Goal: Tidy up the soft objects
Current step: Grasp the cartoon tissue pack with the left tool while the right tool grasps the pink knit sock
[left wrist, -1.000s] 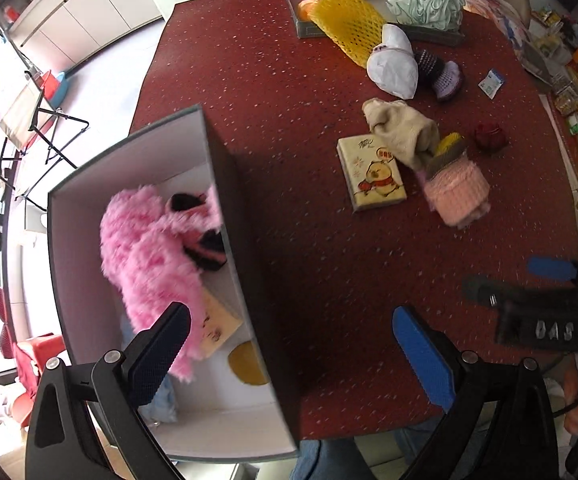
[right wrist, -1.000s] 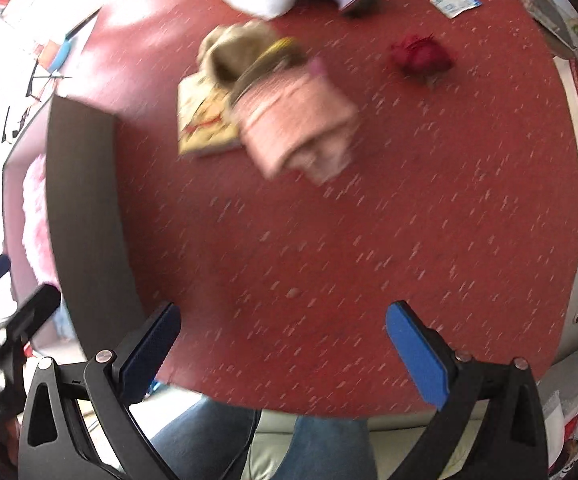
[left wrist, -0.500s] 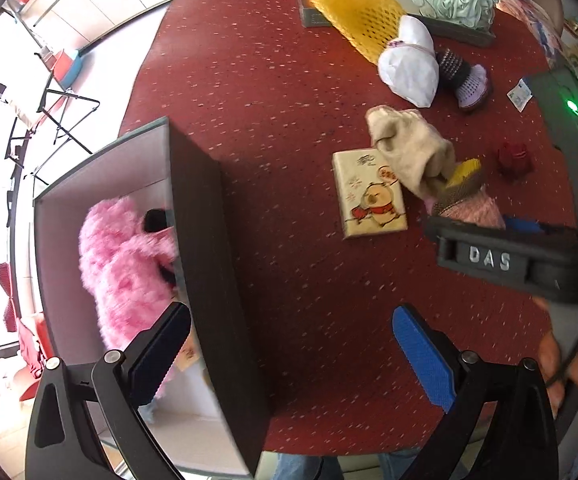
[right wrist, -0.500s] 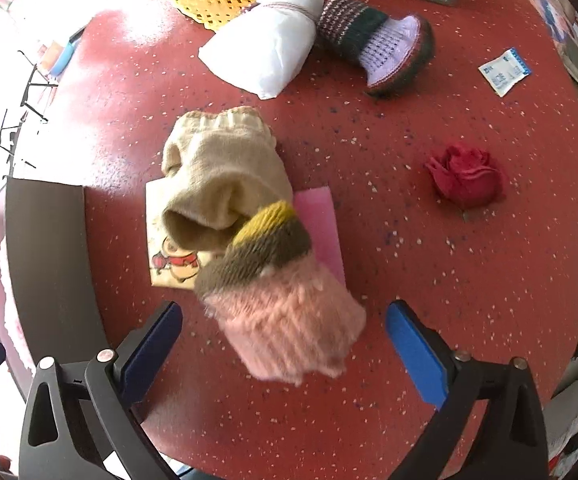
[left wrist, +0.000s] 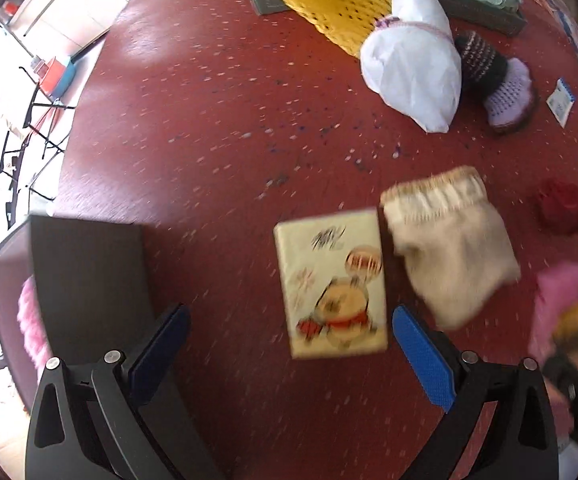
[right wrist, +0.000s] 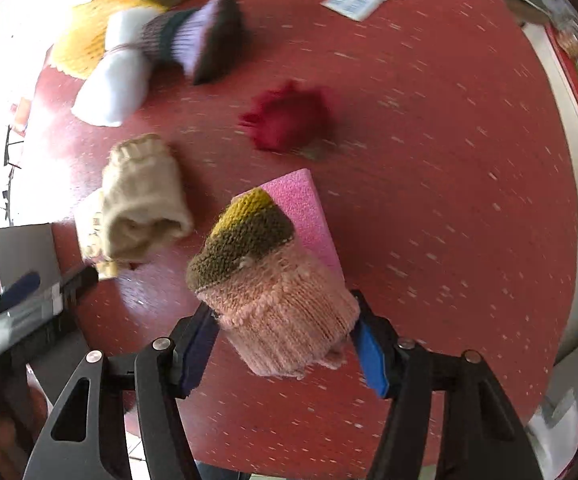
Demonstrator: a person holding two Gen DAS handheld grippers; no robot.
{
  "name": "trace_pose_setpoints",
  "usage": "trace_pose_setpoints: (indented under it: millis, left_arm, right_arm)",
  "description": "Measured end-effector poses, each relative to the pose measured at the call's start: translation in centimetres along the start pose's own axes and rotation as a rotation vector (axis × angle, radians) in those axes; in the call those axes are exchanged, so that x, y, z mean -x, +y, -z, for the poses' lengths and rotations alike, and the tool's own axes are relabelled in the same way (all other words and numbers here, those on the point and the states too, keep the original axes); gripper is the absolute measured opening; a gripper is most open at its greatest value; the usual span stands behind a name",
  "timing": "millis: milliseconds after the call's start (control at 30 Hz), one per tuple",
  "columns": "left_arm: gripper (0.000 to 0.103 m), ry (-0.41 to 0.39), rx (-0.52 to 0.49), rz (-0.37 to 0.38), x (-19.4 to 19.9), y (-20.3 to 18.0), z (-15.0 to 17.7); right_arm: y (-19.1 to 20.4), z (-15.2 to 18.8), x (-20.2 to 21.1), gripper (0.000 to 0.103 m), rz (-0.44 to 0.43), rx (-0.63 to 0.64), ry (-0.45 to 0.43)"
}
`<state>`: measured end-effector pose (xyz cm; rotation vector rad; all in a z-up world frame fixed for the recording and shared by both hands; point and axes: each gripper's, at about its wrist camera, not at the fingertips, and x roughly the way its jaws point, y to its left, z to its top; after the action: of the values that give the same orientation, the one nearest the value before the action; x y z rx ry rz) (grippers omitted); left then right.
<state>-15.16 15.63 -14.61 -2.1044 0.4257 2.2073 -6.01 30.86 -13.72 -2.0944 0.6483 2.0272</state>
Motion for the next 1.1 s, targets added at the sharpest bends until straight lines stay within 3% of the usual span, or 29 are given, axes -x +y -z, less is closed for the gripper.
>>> trace_pose_setpoints:
  millis: [233, 400, 500, 567, 700, 733, 767, 867, 900, 1100]
  left_arm:
    - [0.103, 0.035, 0.024, 0.011, -3.6, -0.9, -1.6]
    - [0.103, 0.022, 0.05, 0.068, -4.1, -0.4, -1.7]
    - [0.103, 0.065, 0.144, 0.157, -5.2, 1.6, -1.2]
    - [0.103, 0.079, 0.138, 0.149, -5.4, 1.8, -1.2]
    - [0.103, 0.107, 0.11, 0.13, -5.6, 1.1, -2.6]
    - [0.101, 0.094, 0.091, 0.115, -5.6, 0.5, -3.1]
    - [0.092, 0.078, 0.069, 0.098, -5.3, 0.0, -3.2]
    - [0.058, 0.05, 0.035, 0.111, -4.6, -1.0, -3.0]
    - [0.055, 0.05, 0.042, 0.152, -4.4, -1.1, -2.9]
    - [0.055, 0.03, -0.026, 0.145, -3.0, -2.1, -1.2]
  right_arm:
    - [-2.1, 1.0, 0.2, 0.07, -0.038, -0.042, 0.008]
    - [-3.6, 2.9, 0.7, 0.079, -0.064, -0.056, -0.017]
    - [-3.9, 3.3, 0.7, 0.079, -0.047, -0.054, -0.032]
    - [-5.4, 3.6, 1.1, 0.079, -0.037, -0.039, -0.049]
    - [-3.5, 3.6, 1.7, 0.076, -0.009, 0.002, -0.074]
    - [-3.3, 3.6, 1.8, 0.073, -0.008, 0.006, -0.077]
    - [-2.7, 3.7, 2.0, 0.069, -0.005, 0.006, -0.076]
    - [-2.2, 3.9, 2.0, 0.06, -0.003, 0.008, -0.069]
    - [-2.4, 4.5, 1.3, 0.058, -0.017, 0.003, -0.072]
    - [-3.4, 6.5, 2.3, 0.057, -0.055, -0.029, -0.072]
